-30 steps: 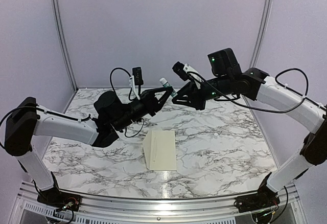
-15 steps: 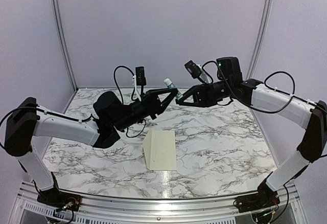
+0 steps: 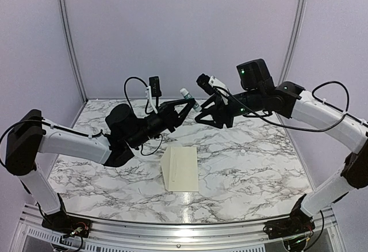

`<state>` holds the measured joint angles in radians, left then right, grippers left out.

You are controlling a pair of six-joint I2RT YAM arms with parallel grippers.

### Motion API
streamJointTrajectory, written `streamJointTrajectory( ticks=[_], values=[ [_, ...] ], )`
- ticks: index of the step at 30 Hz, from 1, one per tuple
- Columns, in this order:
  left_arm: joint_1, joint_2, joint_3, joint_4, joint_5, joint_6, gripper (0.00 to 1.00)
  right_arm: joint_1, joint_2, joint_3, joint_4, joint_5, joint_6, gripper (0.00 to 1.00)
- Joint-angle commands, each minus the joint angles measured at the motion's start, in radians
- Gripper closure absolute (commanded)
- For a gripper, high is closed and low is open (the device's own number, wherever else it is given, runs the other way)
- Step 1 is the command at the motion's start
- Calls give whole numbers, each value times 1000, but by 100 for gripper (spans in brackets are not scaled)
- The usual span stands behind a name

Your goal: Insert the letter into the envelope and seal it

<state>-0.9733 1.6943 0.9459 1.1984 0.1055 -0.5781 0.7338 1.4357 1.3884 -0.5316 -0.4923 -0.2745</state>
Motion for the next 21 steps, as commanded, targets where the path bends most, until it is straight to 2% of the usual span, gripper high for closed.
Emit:
streamJointTrajectory(
  ticks=[1,6,9,13,21],
  values=[
    [2,-3,-5,23,-20,-14,100,30,21,86,-41,177,-71,54],
    [2,-6,-9,23,-19,-16,100,61,42,119,-37,195,-64,57],
    [2,-7,-11,23,-23,-13,100,62,48,133,-40,194,-62,63],
    [2,-5,-13,23,-27,-11,100,64,46,145,-50,149,-59,64],
    [2,0,-12,24,-23,-11,100,65,48,143,-48,107,-42,98]
  ],
)
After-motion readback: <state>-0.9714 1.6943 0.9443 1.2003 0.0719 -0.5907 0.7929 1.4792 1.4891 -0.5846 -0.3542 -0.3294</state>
